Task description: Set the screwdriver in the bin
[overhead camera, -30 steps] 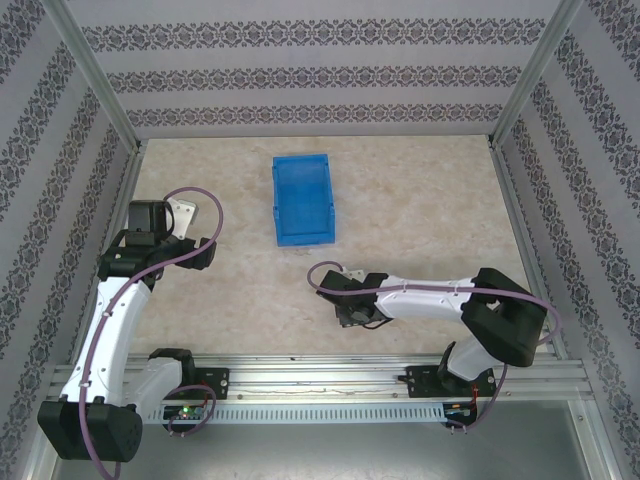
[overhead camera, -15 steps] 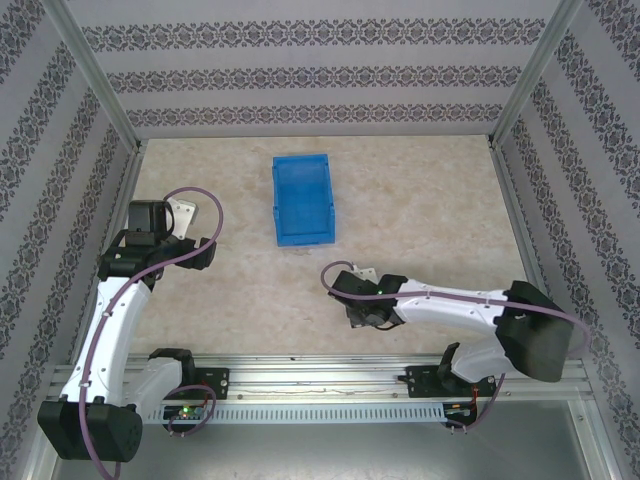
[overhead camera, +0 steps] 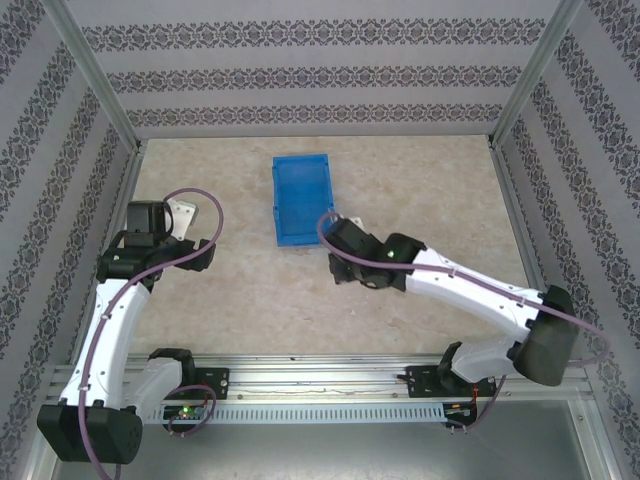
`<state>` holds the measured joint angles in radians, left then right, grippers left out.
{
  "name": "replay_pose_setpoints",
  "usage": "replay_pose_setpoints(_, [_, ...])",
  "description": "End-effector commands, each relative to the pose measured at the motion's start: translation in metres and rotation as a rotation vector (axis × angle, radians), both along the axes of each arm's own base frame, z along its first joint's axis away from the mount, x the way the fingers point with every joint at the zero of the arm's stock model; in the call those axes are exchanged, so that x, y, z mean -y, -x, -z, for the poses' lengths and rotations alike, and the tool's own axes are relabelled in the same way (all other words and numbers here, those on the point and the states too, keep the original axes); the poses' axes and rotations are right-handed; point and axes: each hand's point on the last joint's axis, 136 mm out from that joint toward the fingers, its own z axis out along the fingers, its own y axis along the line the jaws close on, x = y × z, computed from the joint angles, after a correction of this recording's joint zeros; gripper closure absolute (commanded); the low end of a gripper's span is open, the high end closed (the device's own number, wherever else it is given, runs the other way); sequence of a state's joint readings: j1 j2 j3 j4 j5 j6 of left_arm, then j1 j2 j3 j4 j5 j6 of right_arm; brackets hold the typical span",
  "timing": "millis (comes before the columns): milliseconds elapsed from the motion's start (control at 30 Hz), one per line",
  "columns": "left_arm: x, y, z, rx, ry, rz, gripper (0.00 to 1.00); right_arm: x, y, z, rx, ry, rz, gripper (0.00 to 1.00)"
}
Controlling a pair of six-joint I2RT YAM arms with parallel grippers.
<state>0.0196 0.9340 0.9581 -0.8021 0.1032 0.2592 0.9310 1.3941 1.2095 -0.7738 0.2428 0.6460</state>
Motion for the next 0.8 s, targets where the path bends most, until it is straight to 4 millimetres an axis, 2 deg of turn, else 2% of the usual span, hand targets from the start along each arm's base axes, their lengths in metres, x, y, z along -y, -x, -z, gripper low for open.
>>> replay_pose_setpoints(0, [0.004,0.009,-0.013,0.017,-0.011,0.038,0.01,-0.018,-0.026,-0.005,0.01,0.035,-0.069,0.83])
replay_pose_setpoints(167, [0.003,0.015,-0.016,0.024,-0.027,0.04,0.01,-0.053,-0.076,-0.001,-0.005,0.04,-0.099,0.83])
replay_pose_setpoints(367, [0.004,0.022,-0.022,0.037,-0.025,0.044,0.01,-0.072,-0.133,0.025,-0.053,0.029,-0.078,0.83])
replay_pose_setpoints(467, [0.004,0.025,-0.023,0.044,-0.025,0.046,0.01,-0.077,-0.153,0.038,-0.049,0.025,-0.069,0.83])
replay_pose_setpoints(633, [0.006,0.029,-0.019,0.037,-0.017,0.053,0.01,-0.076,-0.174,0.066,-0.079,0.074,-0.045,0.83])
replay_pose_setpoints(767, [0.007,0.03,-0.017,0.032,-0.013,0.057,0.01,-0.079,-0.182,0.087,-0.111,0.064,-0.041,0.83])
